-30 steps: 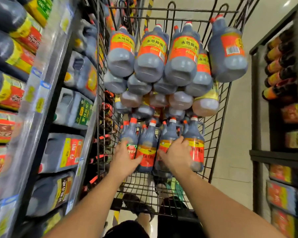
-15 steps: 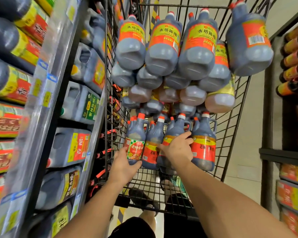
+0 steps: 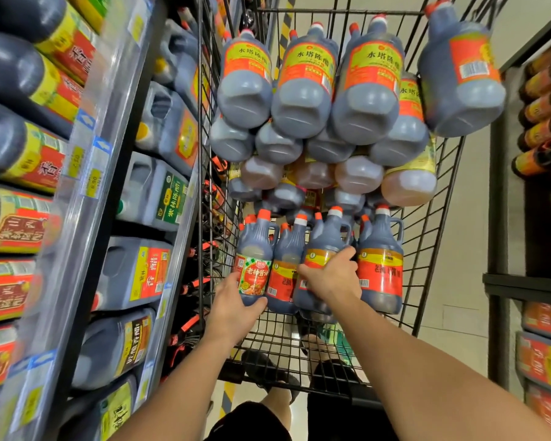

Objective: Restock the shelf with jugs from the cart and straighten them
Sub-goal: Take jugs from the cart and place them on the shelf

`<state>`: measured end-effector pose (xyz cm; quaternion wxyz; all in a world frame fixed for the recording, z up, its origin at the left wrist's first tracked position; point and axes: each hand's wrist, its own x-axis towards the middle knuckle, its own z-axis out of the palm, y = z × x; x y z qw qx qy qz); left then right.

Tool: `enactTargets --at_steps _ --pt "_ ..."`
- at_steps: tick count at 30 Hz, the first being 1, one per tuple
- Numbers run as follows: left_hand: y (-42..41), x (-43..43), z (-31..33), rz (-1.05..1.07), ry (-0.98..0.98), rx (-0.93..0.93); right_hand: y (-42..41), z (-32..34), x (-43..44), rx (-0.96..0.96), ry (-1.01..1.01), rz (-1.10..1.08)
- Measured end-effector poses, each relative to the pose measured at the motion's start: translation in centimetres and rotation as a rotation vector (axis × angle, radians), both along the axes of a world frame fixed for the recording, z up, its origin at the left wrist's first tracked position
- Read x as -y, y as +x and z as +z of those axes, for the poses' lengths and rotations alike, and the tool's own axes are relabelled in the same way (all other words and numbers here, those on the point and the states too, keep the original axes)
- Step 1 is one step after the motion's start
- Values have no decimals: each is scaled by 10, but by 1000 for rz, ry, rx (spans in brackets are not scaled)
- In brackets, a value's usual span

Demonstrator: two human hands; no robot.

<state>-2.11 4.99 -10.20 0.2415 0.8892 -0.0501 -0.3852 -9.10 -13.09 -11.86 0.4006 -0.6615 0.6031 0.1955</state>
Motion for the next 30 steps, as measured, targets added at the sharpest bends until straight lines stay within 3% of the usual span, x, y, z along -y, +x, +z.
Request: enactTargets --at_steps 12,18,30 --pt "-18 57 10 -111 -69 22 -58 85 32 371 -168 64" --pt "-31 92 12 -178 -104 -16 -101 120 65 500 -312 -27" --pt "-68 178 -17 -105 -181 -253 -148 117 126 569 -489 -113"
